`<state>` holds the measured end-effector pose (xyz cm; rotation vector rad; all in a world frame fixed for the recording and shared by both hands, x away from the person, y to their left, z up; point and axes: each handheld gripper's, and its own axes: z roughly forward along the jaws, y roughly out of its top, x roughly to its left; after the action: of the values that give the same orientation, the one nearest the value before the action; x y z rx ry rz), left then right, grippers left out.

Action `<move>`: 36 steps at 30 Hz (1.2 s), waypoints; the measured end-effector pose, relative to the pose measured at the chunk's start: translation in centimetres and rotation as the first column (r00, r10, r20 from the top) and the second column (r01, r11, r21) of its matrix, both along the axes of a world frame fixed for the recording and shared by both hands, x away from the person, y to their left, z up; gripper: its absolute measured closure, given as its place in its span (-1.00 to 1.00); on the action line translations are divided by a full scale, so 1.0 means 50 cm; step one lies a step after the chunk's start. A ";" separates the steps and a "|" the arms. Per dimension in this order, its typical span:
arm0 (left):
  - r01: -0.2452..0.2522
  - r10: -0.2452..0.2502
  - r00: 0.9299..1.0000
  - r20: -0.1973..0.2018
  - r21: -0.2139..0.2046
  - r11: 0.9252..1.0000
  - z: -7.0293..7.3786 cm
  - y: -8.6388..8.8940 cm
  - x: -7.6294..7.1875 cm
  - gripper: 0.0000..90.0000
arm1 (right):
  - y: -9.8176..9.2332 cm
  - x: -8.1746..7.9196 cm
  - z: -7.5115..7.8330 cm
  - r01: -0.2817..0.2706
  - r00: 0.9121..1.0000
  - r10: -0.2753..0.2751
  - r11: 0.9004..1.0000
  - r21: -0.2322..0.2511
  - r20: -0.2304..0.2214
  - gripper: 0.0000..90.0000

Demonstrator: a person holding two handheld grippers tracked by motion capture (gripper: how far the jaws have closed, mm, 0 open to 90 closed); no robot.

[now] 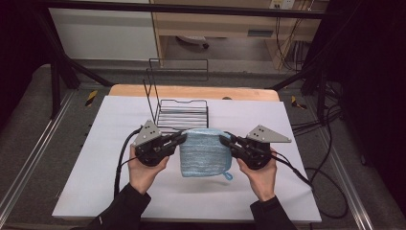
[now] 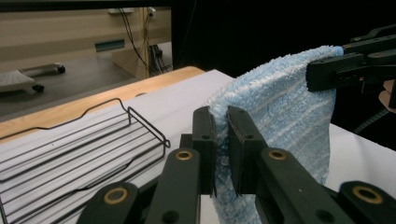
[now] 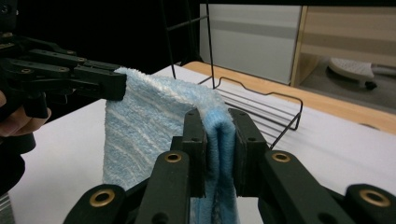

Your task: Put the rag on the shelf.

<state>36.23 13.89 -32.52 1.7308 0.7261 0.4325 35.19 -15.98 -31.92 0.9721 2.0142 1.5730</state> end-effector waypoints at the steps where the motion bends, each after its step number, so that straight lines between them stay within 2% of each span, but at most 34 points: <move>1: -0.001 0.001 1.000 0.008 0.003 1.000 0.003 0.001 -0.001 0.83 | 0.000 0.000 0.000 0.000 1.000 0.000 1.000 0.000 0.000 0.74; 2: -0.005 0.005 1.000 0.021 0.001 1.000 0.007 0.002 -0.001 0.83 | 0.004 -0.001 0.008 0.005 1.000 -0.005 1.000 0.000 0.017 0.74; 7: -0.018 0.018 0.999 0.047 -0.012 1.000 0.024 0.008 0.005 0.83 | 0.013 0.004 0.022 0.018 0.999 -0.018 1.000 0.004 0.045 0.74; 8: -0.023 0.024 0.998 0.053 -0.017 1.000 0.028 0.010 0.007 0.83 | 0.019 0.008 0.031 0.027 0.998 -0.027 1.000 0.010 0.063 0.74; 13: -0.036 0.040 0.997 0.070 -0.053 0.998 0.044 0.021 0.019 0.83 | 0.029 0.015 0.045 0.030 0.995 -0.031 0.999 0.014 0.090 0.74; 18: -0.048 0.056 0.994 0.095 -0.087 0.995 0.066 0.032 0.029 0.83 | 0.044 0.027 0.071 0.041 0.989 -0.044 0.999 0.023 0.138 0.74; 22: -0.061 0.072 0.991 0.112 -0.103 0.993 0.081 0.038 0.036 0.83 | 0.052 0.034 0.084 0.049 0.987 -0.052 0.998 0.027 0.152 0.74; 28: -0.074 0.091 0.986 0.138 -0.125 0.989 0.099 0.049 0.046 0.84 | 0.068 0.045 0.104 0.053 0.980 -0.058 0.998 0.031 0.188 0.74; 30: -0.078 0.098 0.984 0.146 -0.135 0.988 0.106 0.052 0.049 0.84 | 0.075 0.050 0.114 0.058 0.975 -0.065 0.997 0.041 0.212 0.74; 32: -0.081 0.103 0.983 0.152 -0.145 0.986 0.113 0.054 0.051 0.84 | 0.077 0.051 0.117 0.059 0.975 -0.066 0.997 0.041 0.214 0.75; 34: -0.086 0.113 0.980 0.167 -0.157 0.984 0.121 0.057 0.053 0.84 | 0.085 0.053 0.130 0.066 0.967 -0.074 0.997 0.042 0.243 0.75; 36: -0.090 0.119 0.977 0.175 -0.164 0.982 0.128 0.059 0.053 0.84 | 0.087 0.054 0.134 0.065 0.966 -0.074 0.997 0.044 0.248 0.75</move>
<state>38.89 16.85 -26.12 1.4891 0.6996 0.5854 37.90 -11.63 -25.24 0.8023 1.7680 1.6099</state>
